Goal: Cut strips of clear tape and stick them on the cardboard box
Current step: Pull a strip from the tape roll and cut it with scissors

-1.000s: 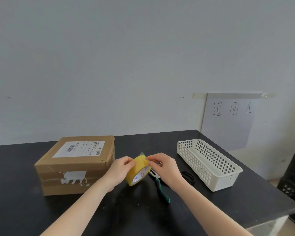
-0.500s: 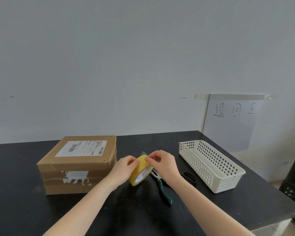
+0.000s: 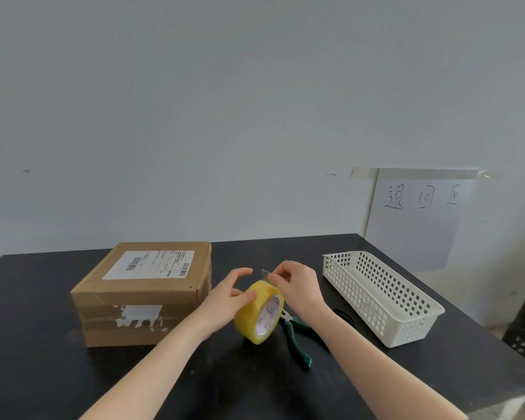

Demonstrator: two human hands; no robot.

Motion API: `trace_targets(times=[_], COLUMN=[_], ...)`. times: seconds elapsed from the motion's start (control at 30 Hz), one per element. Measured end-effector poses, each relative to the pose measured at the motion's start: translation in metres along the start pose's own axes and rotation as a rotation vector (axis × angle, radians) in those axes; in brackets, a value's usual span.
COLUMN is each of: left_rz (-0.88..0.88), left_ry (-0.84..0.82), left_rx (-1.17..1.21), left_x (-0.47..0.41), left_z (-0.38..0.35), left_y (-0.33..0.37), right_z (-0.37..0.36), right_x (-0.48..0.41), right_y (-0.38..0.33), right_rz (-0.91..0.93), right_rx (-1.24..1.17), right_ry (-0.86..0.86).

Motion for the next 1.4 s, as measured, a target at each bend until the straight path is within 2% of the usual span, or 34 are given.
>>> trace_targets(times=[0.2, 0.47, 0.63, 0.8, 1.07, 1.27, 1.4], left_rz=[0.031, 0.044, 0.000, -0.035, -0.177, -0.266, -0.279], left_ry=[0.014, 0.125, 0.111, 0.055, 0.139, 0.192, 0.217], left_rx=[-0.021, -0.093, -0.147, -0.169, 0.023, -0.134, -0.185], left_x=[-0.005, -0.013, -0.010, -0.008, -0.010, -0.012, -0.009], left_z=[-0.002, -0.001, -0.002, 0.004, 0.014, 0.022, 0.025], left_y=[-0.002, 0.006, 0.003, 0.005, 0.038, 0.054, 0.058], right_z=[0.002, 0.016, 0.018, 0.022, 0.026, 0.029, 0.035], right_x=[-0.003, -0.012, -0.011, -0.014, -0.015, -0.011, -0.011], right_y=[-0.009, -0.038, -0.032, -0.028, -0.026, -0.019, -0.005], right_rz=[0.029, 0.191, 0.169, 0.157, 0.269, 0.224, 0.082], right_rx=[0.031, 0.106, 0.022, -0.051, 0.015, -0.021, -0.157], right_ry=[-0.008, 0.018, 0.037, -0.042, -0.050, -0.037, -0.108])
Point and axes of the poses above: each hand's wrist, its own x-axis away from the middle knuckle, its own z-axis out of the back of the hand, y = z × x, the point moved 2 cm from there along -x, towards the middle knuckle, and after that the axes turned 1 degree about -y, right-handed, at the moved point
